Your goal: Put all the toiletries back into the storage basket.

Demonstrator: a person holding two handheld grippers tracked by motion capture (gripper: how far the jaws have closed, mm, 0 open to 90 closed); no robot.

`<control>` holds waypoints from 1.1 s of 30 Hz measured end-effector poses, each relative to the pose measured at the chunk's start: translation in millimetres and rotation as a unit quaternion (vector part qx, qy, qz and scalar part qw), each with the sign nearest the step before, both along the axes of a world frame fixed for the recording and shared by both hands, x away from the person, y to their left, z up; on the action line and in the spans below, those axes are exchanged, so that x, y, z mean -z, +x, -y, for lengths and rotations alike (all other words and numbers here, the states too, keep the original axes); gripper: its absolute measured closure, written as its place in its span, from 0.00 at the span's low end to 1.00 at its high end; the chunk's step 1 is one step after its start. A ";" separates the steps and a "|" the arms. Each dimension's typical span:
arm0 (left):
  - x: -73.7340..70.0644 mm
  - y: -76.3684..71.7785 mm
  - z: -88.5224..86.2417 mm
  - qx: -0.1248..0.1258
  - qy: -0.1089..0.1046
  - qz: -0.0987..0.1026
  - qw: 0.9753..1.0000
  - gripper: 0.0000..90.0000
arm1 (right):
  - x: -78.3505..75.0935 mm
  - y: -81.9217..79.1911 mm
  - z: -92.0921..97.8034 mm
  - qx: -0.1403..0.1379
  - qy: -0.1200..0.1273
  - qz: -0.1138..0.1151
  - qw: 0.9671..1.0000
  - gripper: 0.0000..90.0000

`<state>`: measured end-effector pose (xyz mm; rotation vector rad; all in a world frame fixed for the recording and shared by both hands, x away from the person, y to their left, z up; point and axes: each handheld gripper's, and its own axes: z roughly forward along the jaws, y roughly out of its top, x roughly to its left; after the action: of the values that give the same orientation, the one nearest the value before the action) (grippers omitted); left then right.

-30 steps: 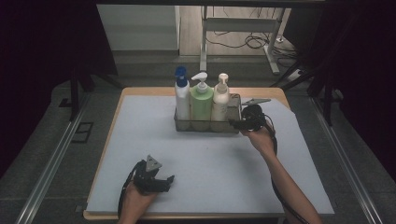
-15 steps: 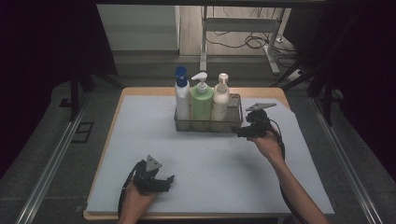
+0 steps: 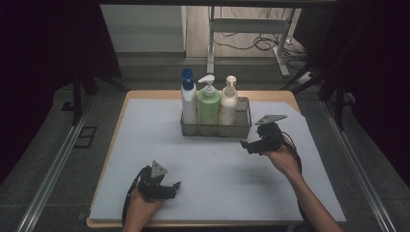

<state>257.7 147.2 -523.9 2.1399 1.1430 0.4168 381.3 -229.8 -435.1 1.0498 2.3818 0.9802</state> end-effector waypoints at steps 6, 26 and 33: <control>0.0 0.0 0.0 0.000 0.000 0.000 1.000 0.14 | 1.9 -10.3 6.4 -0.003 -0.005 -0.003 1.000 0.04; 0.0 -0.1 0.0 0.000 0.000 0.000 1.000 0.14 | 15.7 -44.7 25.6 -0.022 -0.031 -0.005 0.999 0.00; 0.1 -0.2 0.1 -0.001 0.000 0.000 1.000 0.14 | 32.8 -57.4 29.9 -0.026 -0.025 -0.009 0.999 0.00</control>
<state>257.5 147.1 -524.0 2.1388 1.1441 0.4181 323.9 -259.7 -467.9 0.9876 2.4455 0.9268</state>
